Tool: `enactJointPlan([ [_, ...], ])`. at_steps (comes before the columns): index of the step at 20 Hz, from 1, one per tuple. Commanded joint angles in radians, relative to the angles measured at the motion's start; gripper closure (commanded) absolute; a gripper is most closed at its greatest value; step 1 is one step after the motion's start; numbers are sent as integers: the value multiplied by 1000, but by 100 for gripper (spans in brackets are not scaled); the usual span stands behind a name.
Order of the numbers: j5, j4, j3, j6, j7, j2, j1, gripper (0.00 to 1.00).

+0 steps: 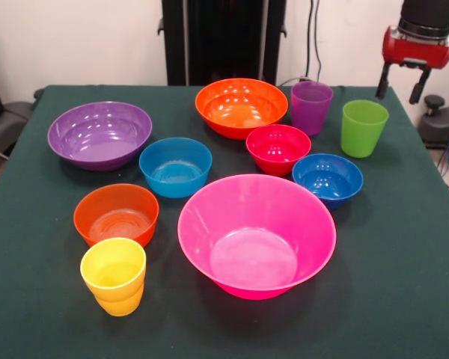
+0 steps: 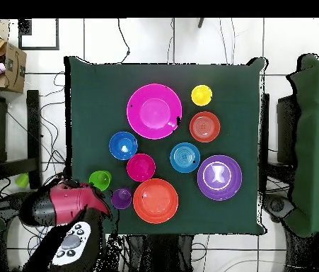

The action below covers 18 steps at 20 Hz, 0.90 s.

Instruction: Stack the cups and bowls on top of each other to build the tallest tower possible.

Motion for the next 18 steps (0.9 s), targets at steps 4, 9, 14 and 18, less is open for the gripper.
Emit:
enactJointPlan([
  [4, 15, 7, 19, -66, 178, 92, -18, 0],
  [9, 5, -4, 20, -102, 168, 125, -36, 0],
  [14, 1, 3, 17, -126, 165, 137, -33, 0],
  [18, 19, 19, 14, -123, 183, 126, -9, 0],
])
